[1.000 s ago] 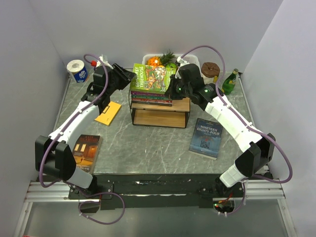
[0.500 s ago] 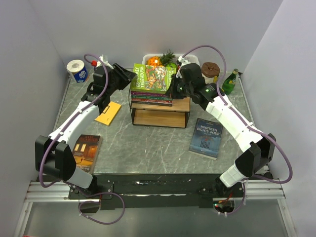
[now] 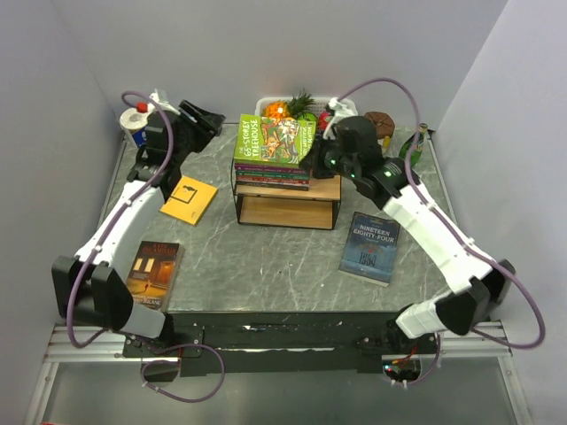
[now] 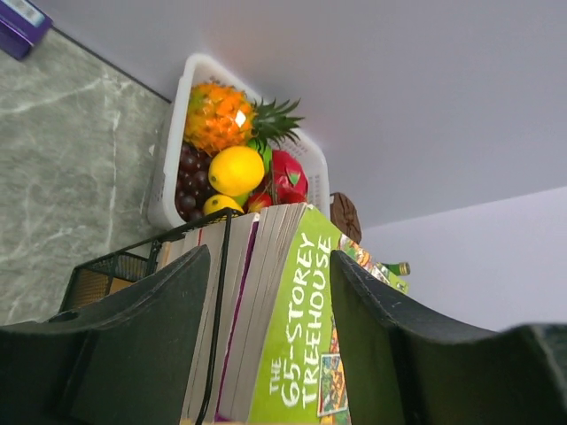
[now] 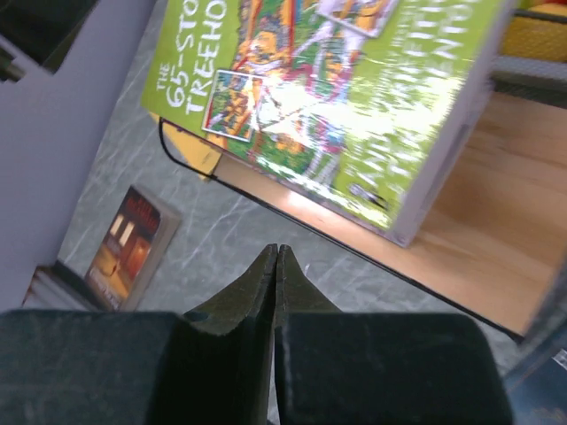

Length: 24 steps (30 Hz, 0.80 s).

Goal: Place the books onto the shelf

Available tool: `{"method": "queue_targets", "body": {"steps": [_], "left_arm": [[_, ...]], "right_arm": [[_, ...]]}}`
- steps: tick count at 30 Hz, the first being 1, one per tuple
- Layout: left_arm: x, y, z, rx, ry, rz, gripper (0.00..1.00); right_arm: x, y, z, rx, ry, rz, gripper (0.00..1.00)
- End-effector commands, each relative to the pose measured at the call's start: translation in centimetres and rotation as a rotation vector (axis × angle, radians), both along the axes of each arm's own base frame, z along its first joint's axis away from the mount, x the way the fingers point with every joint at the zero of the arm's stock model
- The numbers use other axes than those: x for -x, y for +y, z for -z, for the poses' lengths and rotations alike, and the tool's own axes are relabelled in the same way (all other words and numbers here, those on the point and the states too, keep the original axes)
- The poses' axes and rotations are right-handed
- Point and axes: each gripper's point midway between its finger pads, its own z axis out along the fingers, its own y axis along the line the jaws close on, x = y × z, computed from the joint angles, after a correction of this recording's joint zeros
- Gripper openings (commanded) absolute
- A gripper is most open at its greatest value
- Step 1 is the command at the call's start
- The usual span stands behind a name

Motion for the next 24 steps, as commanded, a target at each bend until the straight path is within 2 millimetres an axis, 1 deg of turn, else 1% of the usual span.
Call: {"method": "queue_targets", "body": {"steps": [1, 2, 3, 4, 5, 6, 7, 8, 9, 10, 11, 12, 13, 14, 15, 16, 17, 18, 20, 21, 22, 23, 24], "left_arm": [[2.4, 2.0, -3.2, 0.015, -0.08, -0.039, 0.61], [2.9, 3.4, -2.7, 0.022, -0.067, -0.088, 0.62], [3.2, 4.1, -2.2, 0.032, -0.054, -0.108, 0.62], [3.6, 4.6, -1.8, 0.043, -0.036, -0.111, 0.63], [4.2, 5.9, -0.6, 0.053, 0.001, -0.138, 0.65], [4.7, 6.4, -0.2, 0.051, 0.017, -0.14, 0.67], [5.2, 7.0, 0.6, 0.023, 0.041, -0.152, 0.73], [6.0, 8.2, 0.7, 0.002, 0.057, -0.205, 0.77], [7.0, 8.9, 2.4, -0.027, 0.131, -0.232, 0.8], [7.7, 9.4, 3.0, -0.066, 0.148, -0.246, 0.88], [8.7, 10.3, 3.5, -0.086, 0.161, -0.284, 0.93], [9.8, 10.7, 4.7, -0.105, 0.207, -0.3, 0.97], [10.4, 11.1, 5.3, -0.134, 0.218, -0.31, 1.0], [11.6, 11.7, 6.3, -0.153, 0.235, -0.327, 0.97], [12.2, 12.0, 7.0, -0.17, 0.247, -0.338, 0.96], [13.1, 12.4, 8.0, -0.195, 0.274, -0.344, 0.96], [14.2, 12.5, 9.4, -0.206, 0.293, -0.344, 0.96], [14.7, 12.7, 10.1, -0.222, 0.304, -0.346, 0.96], [16.5, 13.1, 12.7, -0.245, 0.362, -0.347, 0.96], [17.0, 12.9, 13.6, -0.248, 0.381, -0.33, 0.96], [17.5, 12.7, 14.5, -0.261, 0.398, -0.31, 0.96], [18.3, 12.2, 15.9, -0.272, 0.421, -0.269, 0.96], [18.7, 11.8, 16.5, -0.287, 0.421, -0.232, 0.96]], "right_arm": [[0.4, -4.1, -4.2, -0.053, -0.149, 0.174, 0.02], [0.3, -4.9, -3.2, -0.051, -0.143, 0.217, 0.01], [0.4, -5.5, -2.9, -0.056, -0.145, 0.233, 0.0], [1.1, -6.0, -3.5, -0.074, -0.168, 0.236, 0.0], [1.3, -5.9, -2.5, -0.073, -0.177, 0.22, 0.0], [2.1, -5.4, -2.2, -0.092, -0.185, 0.169, 0.0], [3.4, -5.6, -3.5, -0.141, -0.242, 0.144, 0.0], [4.1, -5.6, -0.3, -0.127, -0.218, 0.12, 0.02], [4.7, -5.2, -0.9, -0.176, -0.267, 0.086, 0.11], [6.2, -5.7, -1.7, -0.214, -0.31, 0.07, 0.19], [6.7, -6.0, 1.1, -0.197, -0.278, 0.068, 0.27], [7.2, -6.3, 1.7, -0.198, -0.282, 0.069, 0.44], [8.0, -7.0, 1.8, -0.211, -0.297, 0.082, 0.5], [8.4, -7.3, 3.8, -0.191, -0.266, 0.086, 0.55], [8.8, -7.5, 4.5, -0.186, -0.259, 0.086, 0.63], [9.5, -8.1, 4.8, -0.187, -0.261, 0.097, 0.67], [9.8, -8.4, 6.4, -0.176, -0.233, 0.103, 0.69], [10.5, -8.7, 6.3, -0.187, -0.245, 0.099, 0.77], [11.4, -8.8, 8.0, -0.187, -0.212, 0.089, 0.82], [12.0, -9.0, 8.0, -0.201, -0.224, 0.087, 0.99], [12.3, -9.1, 8.6, -0.204, -0.211, 0.092, 0.99], [12.6, -9.2, 10.3, -0.199, -0.171, 0.105, 0.99], [13.0, -9.3, 10.7, -0.216, -0.156, 0.121, 0.99]]}}
